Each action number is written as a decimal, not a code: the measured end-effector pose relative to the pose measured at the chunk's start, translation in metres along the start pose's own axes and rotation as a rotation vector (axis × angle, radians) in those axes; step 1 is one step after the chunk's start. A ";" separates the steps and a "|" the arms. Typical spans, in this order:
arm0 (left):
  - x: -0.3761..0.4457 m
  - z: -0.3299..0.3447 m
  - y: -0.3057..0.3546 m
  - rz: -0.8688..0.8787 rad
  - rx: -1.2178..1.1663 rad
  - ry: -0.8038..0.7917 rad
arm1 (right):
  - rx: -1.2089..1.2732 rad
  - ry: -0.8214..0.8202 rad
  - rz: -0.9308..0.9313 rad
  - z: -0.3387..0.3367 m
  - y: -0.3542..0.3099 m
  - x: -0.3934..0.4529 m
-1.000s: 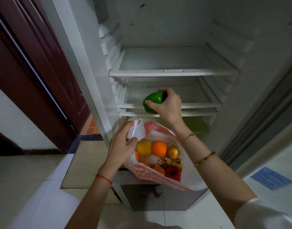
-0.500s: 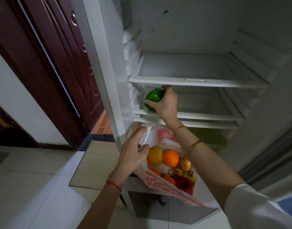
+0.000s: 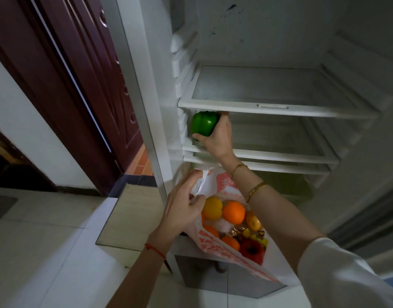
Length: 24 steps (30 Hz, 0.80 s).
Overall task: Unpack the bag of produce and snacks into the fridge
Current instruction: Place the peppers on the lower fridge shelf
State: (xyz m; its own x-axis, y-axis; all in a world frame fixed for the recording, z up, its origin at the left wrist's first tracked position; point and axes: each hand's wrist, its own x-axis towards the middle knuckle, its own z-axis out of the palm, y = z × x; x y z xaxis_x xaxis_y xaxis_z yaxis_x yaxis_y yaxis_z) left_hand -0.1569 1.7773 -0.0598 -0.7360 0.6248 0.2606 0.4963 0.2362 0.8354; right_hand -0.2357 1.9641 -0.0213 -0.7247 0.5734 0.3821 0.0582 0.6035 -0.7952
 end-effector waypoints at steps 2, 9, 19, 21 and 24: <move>-0.001 0.000 0.001 0.010 -0.001 0.000 | -0.013 -0.019 -0.004 0.000 0.001 -0.001; -0.006 -0.001 -0.002 -0.034 -0.019 0.012 | 0.061 -0.011 0.042 -0.013 0.004 -0.015; -0.020 0.000 0.000 0.024 -0.029 -0.022 | -0.008 -0.108 0.052 -0.092 0.026 -0.108; -0.023 0.001 -0.002 0.048 -0.032 -0.029 | -0.119 -0.336 0.054 -0.105 0.038 -0.128; -0.028 0.004 -0.002 0.068 -0.016 -0.045 | -0.304 -0.616 0.074 -0.106 0.066 -0.155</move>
State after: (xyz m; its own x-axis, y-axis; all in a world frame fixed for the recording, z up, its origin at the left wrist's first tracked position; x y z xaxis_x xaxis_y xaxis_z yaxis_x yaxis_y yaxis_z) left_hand -0.1359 1.7624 -0.0708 -0.6795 0.6716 0.2953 0.5366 0.1806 0.8243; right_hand -0.0468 1.9740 -0.0833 -0.9641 0.2542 -0.0765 0.2472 0.7552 -0.6071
